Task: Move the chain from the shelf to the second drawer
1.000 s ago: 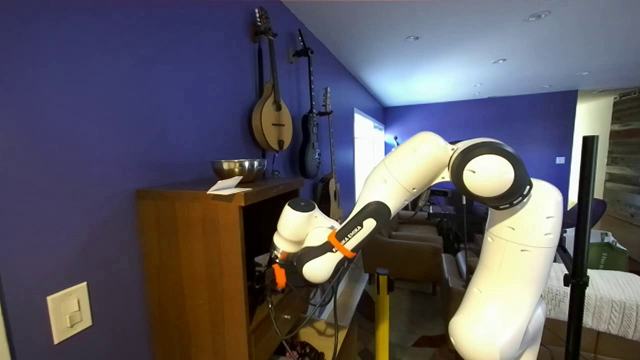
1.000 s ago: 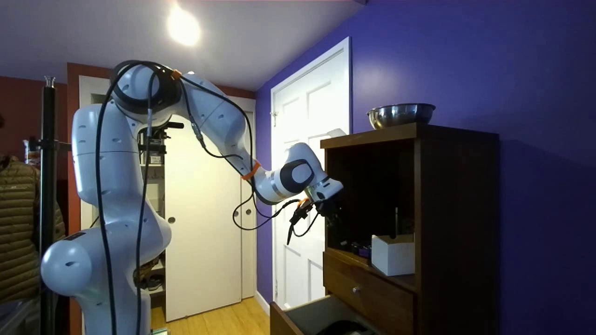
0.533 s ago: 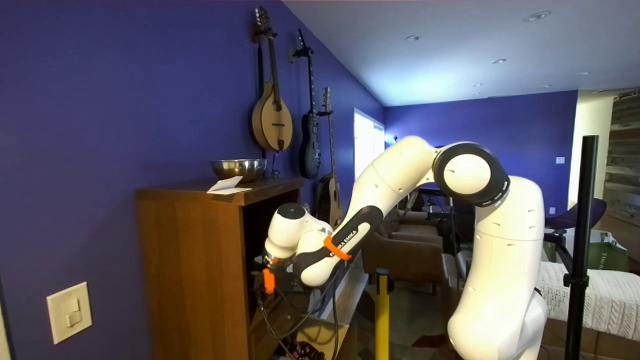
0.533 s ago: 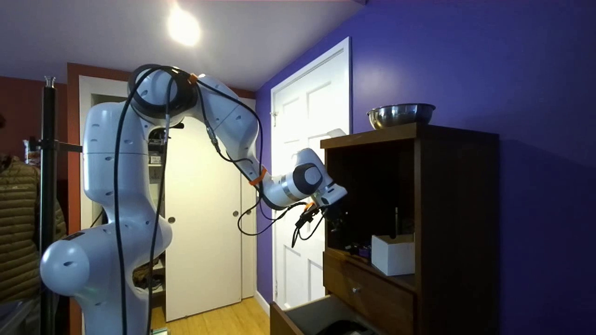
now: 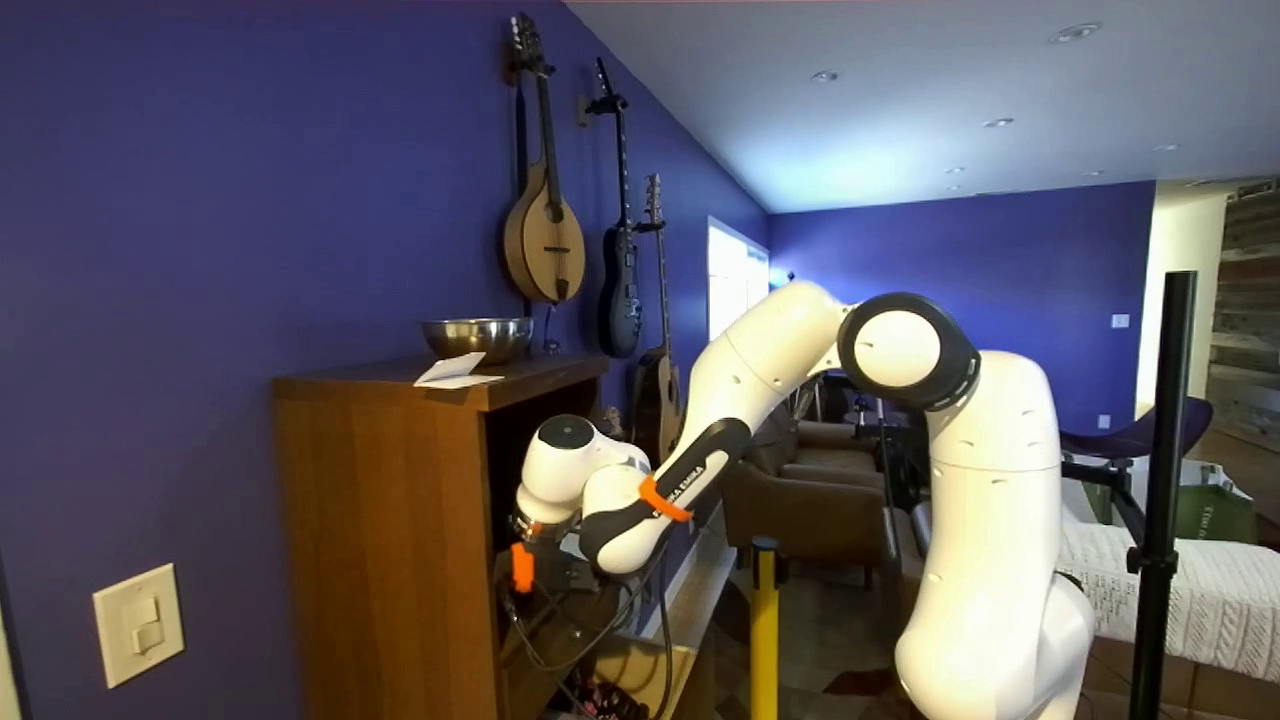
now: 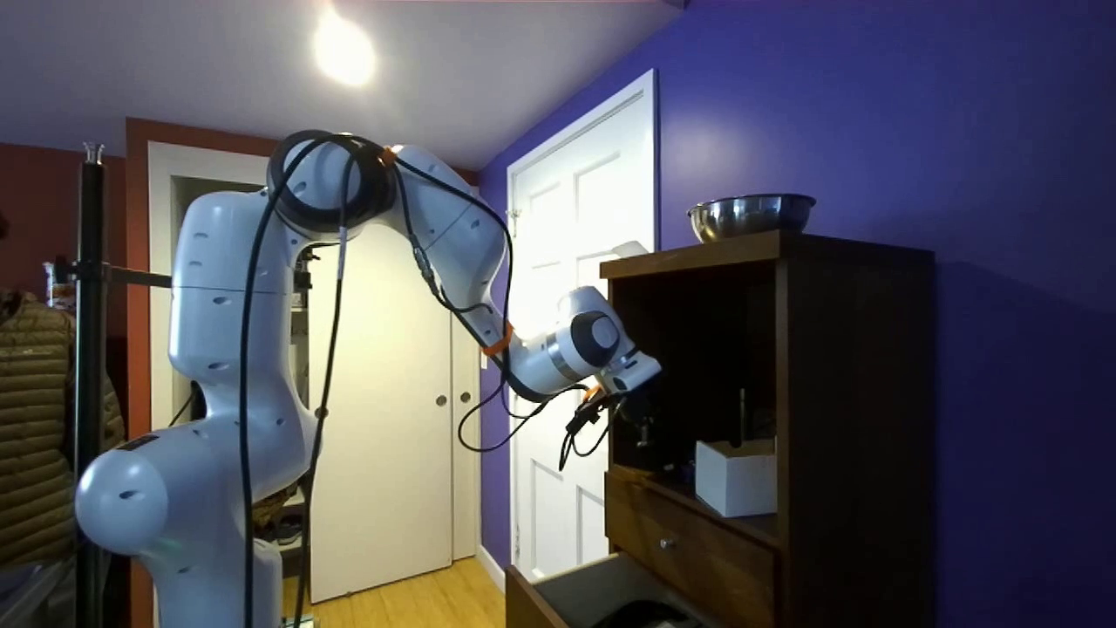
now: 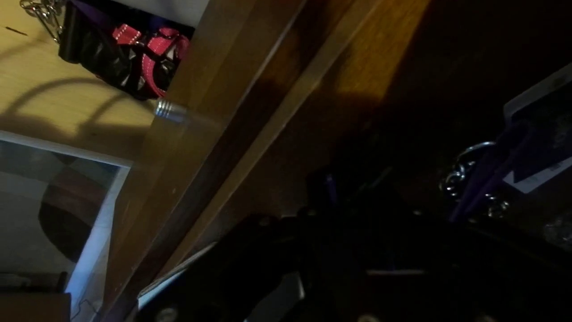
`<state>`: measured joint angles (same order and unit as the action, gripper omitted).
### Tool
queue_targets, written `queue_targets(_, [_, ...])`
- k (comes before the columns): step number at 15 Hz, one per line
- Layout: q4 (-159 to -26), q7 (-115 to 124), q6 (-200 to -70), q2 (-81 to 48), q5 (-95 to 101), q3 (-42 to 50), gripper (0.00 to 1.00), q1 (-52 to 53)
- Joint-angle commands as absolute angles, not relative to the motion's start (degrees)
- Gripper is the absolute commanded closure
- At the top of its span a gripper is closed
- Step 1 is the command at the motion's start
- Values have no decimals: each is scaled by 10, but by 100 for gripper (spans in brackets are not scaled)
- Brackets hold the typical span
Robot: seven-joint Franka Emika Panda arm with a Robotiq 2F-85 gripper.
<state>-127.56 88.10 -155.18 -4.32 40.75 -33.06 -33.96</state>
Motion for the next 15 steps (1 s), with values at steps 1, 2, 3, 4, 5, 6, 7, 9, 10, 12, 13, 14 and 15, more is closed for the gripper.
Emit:
queue_targets(1, [-1251,915,-1532,-62,455,-325,98,-333])
queue_targets(2, [-1255,910,-1533,-58,456,-325,100,-335])
queue_targets(3, [-1262,903,-1533,-50,455,-324,100,-337])
queue_targets(4, [-1270,898,-1536,-43,455,-322,97,-340])
queue_targets(5, [-1287,872,-1546,-30,436,-323,97,-347])
queue_targets(6, [-1311,811,-1565,-5,382,-211,97,-244])
queue_targets(7, [-1331,764,-1579,11,353,-188,97,-232])
queue_targets(9, [-1385,668,-1623,39,293,-240,97,-304])
queue_targets(10, [-1408,621,-1655,40,262,-133,97,-199])
queue_targets(12, [-1456,527,-1714,57,201,-100,97,-159])
queue_targets(13, [-1479,482,-1735,68,165,-83,97,-133])
queue_targets(14, [-1501,437,-1753,80,128,-70,97,-107])
queue_targets(15, [-1518,389,-1759,90,87,-32,97,-54])
